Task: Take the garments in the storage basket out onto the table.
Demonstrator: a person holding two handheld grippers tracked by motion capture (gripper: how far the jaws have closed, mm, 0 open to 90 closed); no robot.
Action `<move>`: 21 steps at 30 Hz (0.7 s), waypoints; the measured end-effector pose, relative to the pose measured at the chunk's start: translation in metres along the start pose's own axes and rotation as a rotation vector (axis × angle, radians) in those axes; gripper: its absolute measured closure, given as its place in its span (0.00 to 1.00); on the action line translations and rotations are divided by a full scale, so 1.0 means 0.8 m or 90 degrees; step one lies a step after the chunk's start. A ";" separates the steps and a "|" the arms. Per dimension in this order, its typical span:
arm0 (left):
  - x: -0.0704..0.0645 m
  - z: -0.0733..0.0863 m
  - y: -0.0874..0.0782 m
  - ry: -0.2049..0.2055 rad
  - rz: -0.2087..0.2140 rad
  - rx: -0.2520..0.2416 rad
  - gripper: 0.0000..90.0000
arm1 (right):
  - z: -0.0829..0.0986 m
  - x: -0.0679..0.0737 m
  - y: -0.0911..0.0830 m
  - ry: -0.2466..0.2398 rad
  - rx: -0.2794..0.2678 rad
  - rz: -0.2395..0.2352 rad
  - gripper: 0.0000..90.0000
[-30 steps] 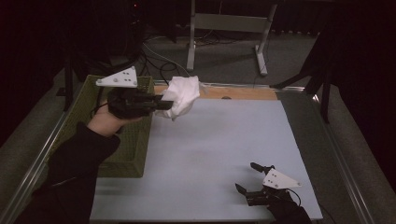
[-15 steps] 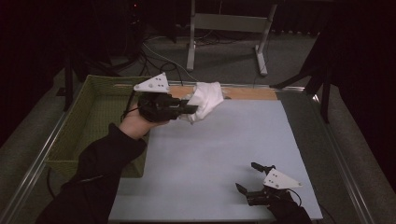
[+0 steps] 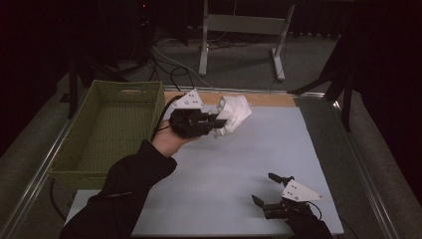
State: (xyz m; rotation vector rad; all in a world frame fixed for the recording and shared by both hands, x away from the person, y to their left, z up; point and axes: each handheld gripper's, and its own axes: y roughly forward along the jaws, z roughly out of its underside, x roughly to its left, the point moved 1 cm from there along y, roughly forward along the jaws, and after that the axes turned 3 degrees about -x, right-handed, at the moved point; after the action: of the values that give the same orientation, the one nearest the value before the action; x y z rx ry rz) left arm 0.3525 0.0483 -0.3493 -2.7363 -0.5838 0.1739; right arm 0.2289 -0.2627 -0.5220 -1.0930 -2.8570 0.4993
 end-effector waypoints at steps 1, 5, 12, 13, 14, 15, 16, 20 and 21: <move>-0.001 0.003 0.003 0.002 -0.008 0.003 0.88 | 0.000 0.000 0.000 0.000 0.000 -0.001 0.09; -0.004 0.017 0.017 -0.010 -0.029 0.007 0.88 | 0.000 0.000 0.000 0.001 0.002 0.000 0.09; -0.009 0.036 0.037 -0.025 -0.050 0.015 0.88 | 0.000 0.000 -0.001 -0.004 0.000 0.003 0.08; -0.009 0.038 0.039 -0.029 -0.051 0.015 0.88 | 0.000 0.000 -0.001 -0.004 -0.001 0.003 0.08; -0.010 0.041 0.041 -0.032 -0.055 0.014 0.88 | 0.000 0.000 -0.001 -0.005 -0.001 0.004 0.08; -0.010 0.041 0.041 -0.032 -0.055 0.014 0.88 | 0.000 0.000 -0.001 -0.004 -0.001 0.004 0.08; -0.010 0.047 0.046 -0.036 -0.059 0.016 0.88 | 0.000 0.000 -0.001 -0.003 -0.001 0.004 0.09; -0.011 0.061 0.059 -0.048 -0.061 0.023 0.88 | 0.000 0.000 0.000 0.000 -0.001 0.003 0.08; -0.011 0.061 0.059 -0.048 -0.061 0.023 0.88 | 0.000 -0.001 0.000 -0.002 0.000 0.004 0.09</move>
State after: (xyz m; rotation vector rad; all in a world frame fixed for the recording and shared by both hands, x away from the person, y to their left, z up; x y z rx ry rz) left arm 0.3529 0.0186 -0.4110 -2.6693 -0.7245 0.2616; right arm 0.2291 -0.2632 -0.5220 -1.1031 -2.8570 0.5021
